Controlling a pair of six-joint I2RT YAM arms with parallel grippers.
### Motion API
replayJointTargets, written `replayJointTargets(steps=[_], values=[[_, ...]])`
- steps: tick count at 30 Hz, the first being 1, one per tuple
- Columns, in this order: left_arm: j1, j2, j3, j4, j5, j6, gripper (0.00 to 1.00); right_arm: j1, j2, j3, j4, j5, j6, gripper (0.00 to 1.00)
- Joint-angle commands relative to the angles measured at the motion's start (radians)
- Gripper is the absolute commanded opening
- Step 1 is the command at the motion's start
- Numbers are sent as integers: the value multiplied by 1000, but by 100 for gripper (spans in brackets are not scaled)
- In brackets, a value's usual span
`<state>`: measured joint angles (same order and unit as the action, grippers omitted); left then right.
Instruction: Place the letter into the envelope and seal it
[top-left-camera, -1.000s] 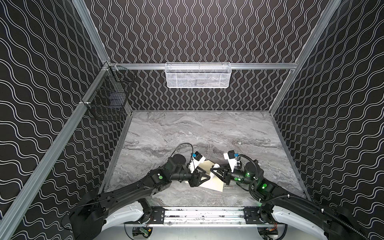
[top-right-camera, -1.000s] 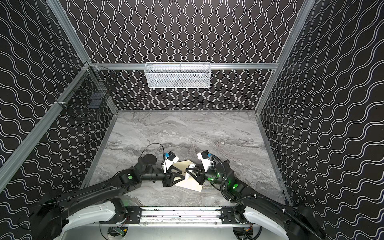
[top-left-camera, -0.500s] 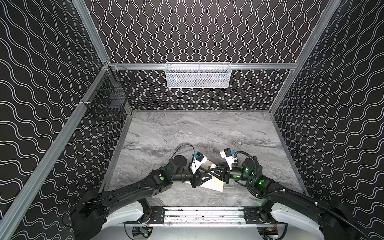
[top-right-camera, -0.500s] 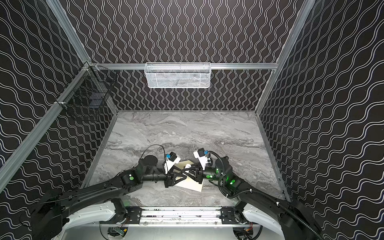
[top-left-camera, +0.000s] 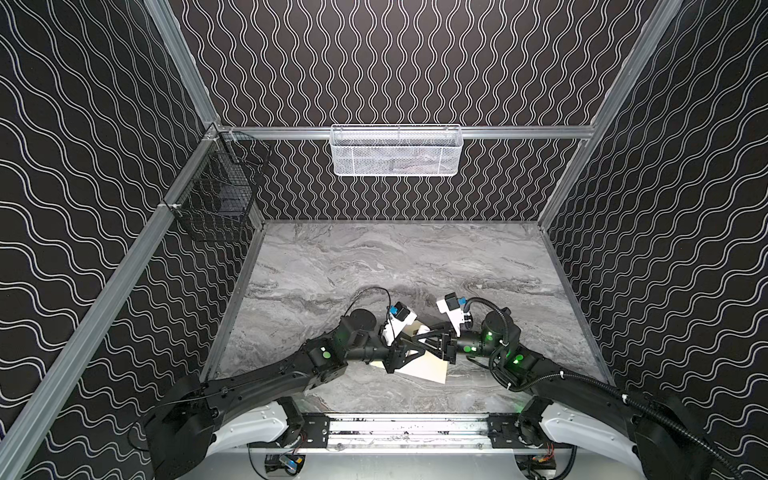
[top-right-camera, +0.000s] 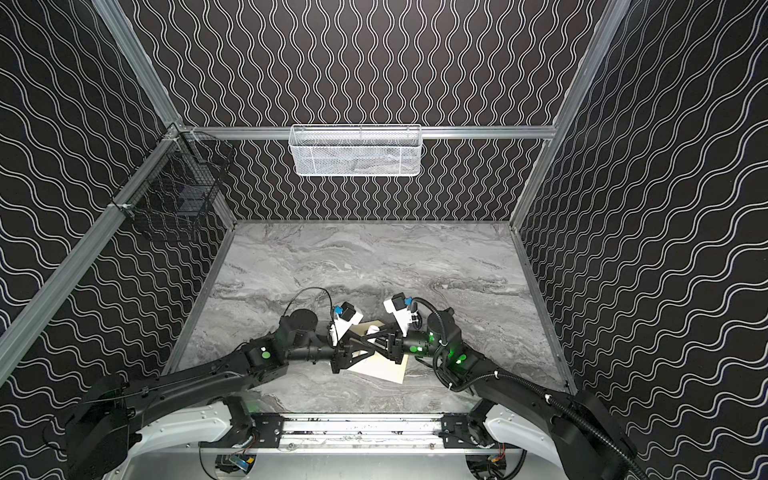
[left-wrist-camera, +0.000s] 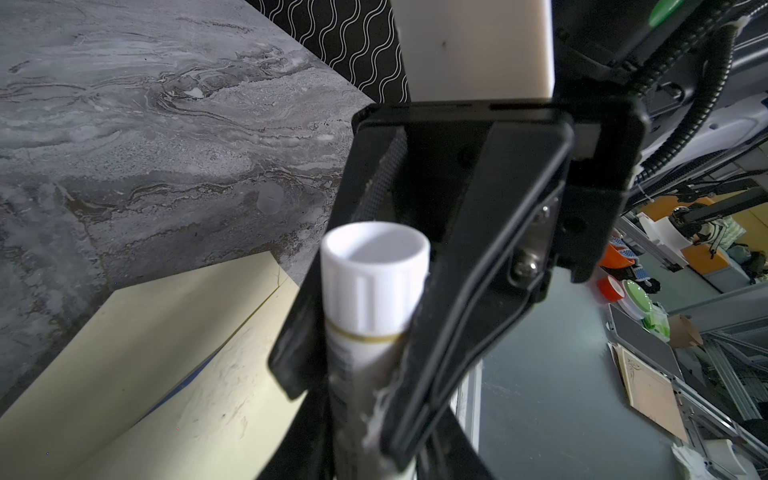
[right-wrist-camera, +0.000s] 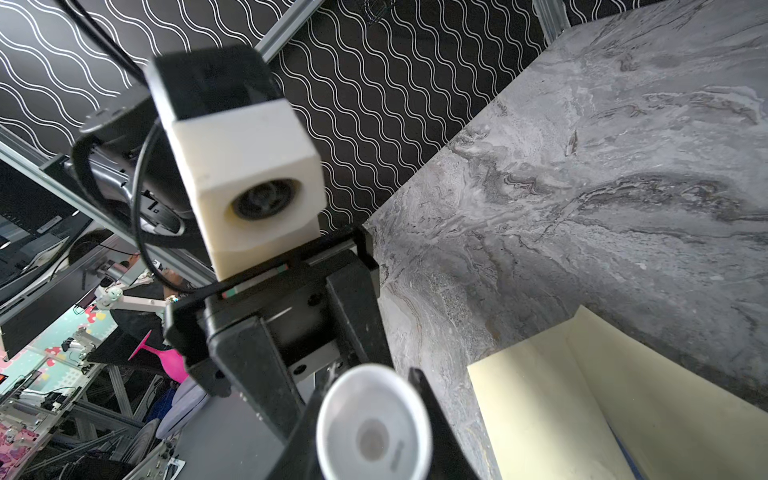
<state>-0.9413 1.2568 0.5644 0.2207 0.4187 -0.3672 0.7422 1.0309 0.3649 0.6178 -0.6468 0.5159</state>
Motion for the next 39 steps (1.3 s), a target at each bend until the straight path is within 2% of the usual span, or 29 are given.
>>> replayJointTargets(steps=[1,7,8,11,16,20,23,28,32,39], values=[[-1,2,18,23,-23,-17,25,2,9,17,31,-33,7,0],[-1,-6,13,25,-43,-30,17,2,26,27,28,-40,15,0],[-1,-9,8,23,-54,-34,16,2,26,29,24,-42,16,3],[-1,-27,-19,11,-83,-58,13,-11,3,29,-28,-30,-14,28],[25,-79,-131,-5,-133,-123,8,-132,-22,6,-89,24,-36,49],[86,-70,-166,-49,-94,-155,5,-219,56,46,-157,30,-42,50],[135,-70,-191,-79,-62,-201,4,-253,143,117,-277,42,-77,51],[186,-41,-182,-191,-37,-228,2,-280,295,190,-335,26,-105,53],[217,9,-188,-204,2,-235,1,-291,409,253,-373,-26,-121,54],[229,93,-193,-181,5,-230,0,-291,493,298,-432,-11,-164,57]])
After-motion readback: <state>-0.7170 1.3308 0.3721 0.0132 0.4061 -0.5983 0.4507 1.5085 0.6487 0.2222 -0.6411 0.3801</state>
